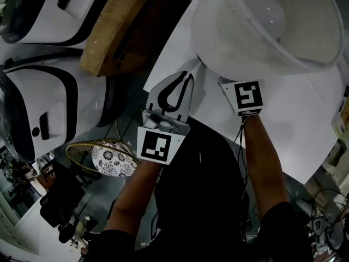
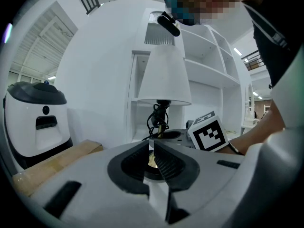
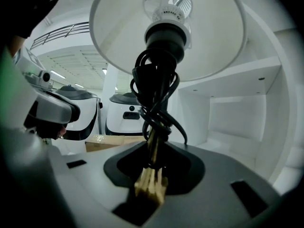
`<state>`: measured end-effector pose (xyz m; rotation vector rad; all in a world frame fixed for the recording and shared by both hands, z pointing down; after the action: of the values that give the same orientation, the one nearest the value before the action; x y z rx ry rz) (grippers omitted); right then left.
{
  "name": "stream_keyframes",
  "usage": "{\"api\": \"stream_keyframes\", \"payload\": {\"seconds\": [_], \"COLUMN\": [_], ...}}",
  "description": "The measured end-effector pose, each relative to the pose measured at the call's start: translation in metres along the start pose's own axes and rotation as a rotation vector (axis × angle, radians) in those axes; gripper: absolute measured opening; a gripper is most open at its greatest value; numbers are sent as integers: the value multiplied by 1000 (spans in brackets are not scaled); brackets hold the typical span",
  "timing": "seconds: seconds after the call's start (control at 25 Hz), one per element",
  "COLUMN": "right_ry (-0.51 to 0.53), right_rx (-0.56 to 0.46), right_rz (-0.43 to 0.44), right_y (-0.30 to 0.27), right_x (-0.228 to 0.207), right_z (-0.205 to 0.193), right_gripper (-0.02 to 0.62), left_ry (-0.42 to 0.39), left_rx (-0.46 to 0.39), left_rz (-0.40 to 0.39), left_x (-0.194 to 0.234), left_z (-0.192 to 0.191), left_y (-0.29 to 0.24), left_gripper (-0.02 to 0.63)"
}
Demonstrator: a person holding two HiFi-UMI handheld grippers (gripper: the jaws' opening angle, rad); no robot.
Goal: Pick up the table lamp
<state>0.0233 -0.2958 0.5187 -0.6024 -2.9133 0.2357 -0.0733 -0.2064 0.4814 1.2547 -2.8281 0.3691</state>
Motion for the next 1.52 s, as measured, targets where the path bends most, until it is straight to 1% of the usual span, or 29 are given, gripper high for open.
{"api": "stream_keyframes", "payload": {"seconds": [0.24, 0.68, 0.88, 0.96, 1.04, 1.08, 1.24, 1.52], "right_ry": [2, -4, -7, -4, -2, -3, -9, -2], "right_rx": [-1, 22, 29, 24, 16, 11, 3, 4], "right_rz": [-13, -30, -24, -24, -25, -25, -21, -21], "right_y": [10, 46, 64, 72, 78, 80, 92, 121], "right_x": [-10, -31, -29, -28, -28, -27, -23, -18], "right_z": [19, 62, 81, 86, 91, 94, 107, 125], "right_gripper": [112, 112, 112, 112, 112, 112, 112, 112], "left_ry": [-8, -26, -26, -49, -85, -89, -57, -76], "left_rx": [-20, -39, -51, -45, -25, -20, -28, -42], "left_rz": [0, -7, -1, -10, -14, -9, 31, 23], "left_x": [-5, -17, -20, -23, -22, -20, -14, -27], "left_z": [17, 53, 68, 70, 64, 62, 72, 93], "left_y": [1, 11, 22, 27, 33, 37, 52, 64], "left_gripper": [18, 18, 18, 18, 18, 18, 18, 18]}}
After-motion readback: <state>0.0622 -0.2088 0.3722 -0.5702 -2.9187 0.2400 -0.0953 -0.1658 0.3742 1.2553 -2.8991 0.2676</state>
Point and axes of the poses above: the fingertips, and each gripper's own axes: y backward along the fingers, x to its left, z out of its top, the point moved 3 cm from there along y, backward along the fingers, and after that the axes turned 10 degrees about -z, right-handed, at the moved point
